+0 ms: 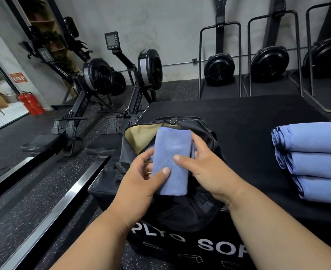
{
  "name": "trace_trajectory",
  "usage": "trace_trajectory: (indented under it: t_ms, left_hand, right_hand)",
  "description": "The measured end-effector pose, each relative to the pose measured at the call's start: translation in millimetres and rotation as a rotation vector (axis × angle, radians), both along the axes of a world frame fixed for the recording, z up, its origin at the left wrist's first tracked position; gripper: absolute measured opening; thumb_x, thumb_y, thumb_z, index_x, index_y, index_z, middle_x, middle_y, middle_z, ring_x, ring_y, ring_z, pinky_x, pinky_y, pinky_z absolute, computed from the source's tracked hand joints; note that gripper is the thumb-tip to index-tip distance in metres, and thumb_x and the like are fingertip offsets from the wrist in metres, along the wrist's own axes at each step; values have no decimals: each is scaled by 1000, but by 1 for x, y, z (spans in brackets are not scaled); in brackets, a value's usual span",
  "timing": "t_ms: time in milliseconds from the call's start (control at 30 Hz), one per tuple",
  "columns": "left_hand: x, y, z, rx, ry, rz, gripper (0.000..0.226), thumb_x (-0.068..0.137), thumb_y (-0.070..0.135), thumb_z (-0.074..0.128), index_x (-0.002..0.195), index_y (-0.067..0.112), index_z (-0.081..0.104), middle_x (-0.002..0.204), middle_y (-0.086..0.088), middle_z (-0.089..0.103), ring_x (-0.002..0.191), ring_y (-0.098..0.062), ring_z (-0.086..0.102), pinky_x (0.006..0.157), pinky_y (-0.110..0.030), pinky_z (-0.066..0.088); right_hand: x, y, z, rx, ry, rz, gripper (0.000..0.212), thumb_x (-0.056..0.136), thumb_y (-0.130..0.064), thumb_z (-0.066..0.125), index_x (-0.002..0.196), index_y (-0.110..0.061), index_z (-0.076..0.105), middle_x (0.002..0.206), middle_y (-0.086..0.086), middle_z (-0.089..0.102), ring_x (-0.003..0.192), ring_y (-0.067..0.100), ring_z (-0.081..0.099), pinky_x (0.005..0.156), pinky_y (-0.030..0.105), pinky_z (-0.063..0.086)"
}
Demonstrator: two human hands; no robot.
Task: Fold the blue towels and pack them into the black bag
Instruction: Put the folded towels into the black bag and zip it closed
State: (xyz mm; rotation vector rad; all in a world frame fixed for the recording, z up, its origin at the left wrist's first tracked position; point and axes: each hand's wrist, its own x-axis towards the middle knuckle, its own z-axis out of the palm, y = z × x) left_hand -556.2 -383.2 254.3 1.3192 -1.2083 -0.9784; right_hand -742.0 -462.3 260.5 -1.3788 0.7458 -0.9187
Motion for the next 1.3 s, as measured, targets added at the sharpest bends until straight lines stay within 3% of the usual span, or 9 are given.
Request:
trace_trajectory:
  t_ms: [67, 133, 200, 300, 400, 600, 867, 1100, 1300]
  left_hand:
    - [9, -2, 0, 1, -134, 61, 63, 86, 46, 74, 145, 35, 53, 118, 7, 74, 113, -10, 69, 98, -34, 52]
    - [27, -7, -2, -23, -556, 140, 63, 90, 58, 64, 149, 41, 49, 132, 22, 65, 125, -3, 57, 109, -34, 41]
    - [45, -11, -6, -51, -1118, 193, 61, 94, 59, 54, 152, 42, 45, 141, 28, 54, 128, -11, 42, 107, -34, 28]
    - [66, -19, -14, 22, -1448, 194, 62, 89, 61, 38, 147, 42, 51, 143, 25, 56, 118, -22, 42, 94, -38, 23]
    - [83, -27, -21, 32, -1507, 180, 60, 80, 46, 48, 137, 40, 62, 132, 21, 64, 108, -23, 45, 85, -39, 27]
    - [93, -40, -22, 1, -1532, -36, 84, 68, 18, 45, 147, 43, 52, 145, 26, 56, 112, -23, 43, 84, -36, 21]
    - [105, -35, -17, 19, -1447, -42, 72, 63, 18, 49, 128, 46, 62, 109, 31, 67, 103, -11, 39, 85, -33, 19]
    - [118, -11, -7, -135, -1262, -24, 74, 60, 18, 55, 126, 50, 60, 92, 35, 56, 102, -7, 40, 93, -24, 23]
    - [116, -5, 4, -125, -1163, -19, 71, 66, 18, 54, 129, 50, 57, 106, 26, 56, 112, -2, 40, 103, -14, 19]
  right_hand:
    - [5, -5, -3, -40, 49, -116, 84, 99, -29, 72, 162, -47, 19, 151, -17, 54, 132, 2, 59, 112, 35, 50]
    - [11, -9, -1, -109, 117, -234, 75, 100, -35, 68, 155, -55, 23, 143, -23, 54, 124, 3, 61, 104, 31, 51]
    - [17, -13, 0, -192, 193, -309, 60, 103, -32, 62, 149, -54, 30, 130, -27, 54, 112, 0, 60, 90, 21, 49]
    - [28, -17, -3, -229, 292, -332, 44, 106, -29, 55, 139, -55, 40, 110, -20, 61, 90, 0, 60, 70, 16, 43]
    - [44, -25, -12, -221, 461, -296, 28, 106, -32, 52, 127, -50, 55, 92, -4, 61, 67, 7, 53, 56, 21, 35]
    - [71, -35, -27, -232, 588, -353, 36, 100, -35, 58, 135, -45, 60, 124, 1, 62, 94, 18, 65, 75, 28, 47]
    - [85, -45, -30, -233, 665, -326, 60, 97, -28, 63, 153, -40, 46, 140, 5, 56, 106, 25, 65, 88, 32, 53]
    - [97, -45, -33, -117, 633, -106, 43, 99, -30, 65, 141, -38, 60, 71, -12, 57, 48, 0, 53, 49, 16, 40]
    - [104, -39, -32, 112, 454, 10, 35, 100, -15, 66, 133, -28, 67, 82, 0, 64, 48, 3, 60, 64, 26, 62]
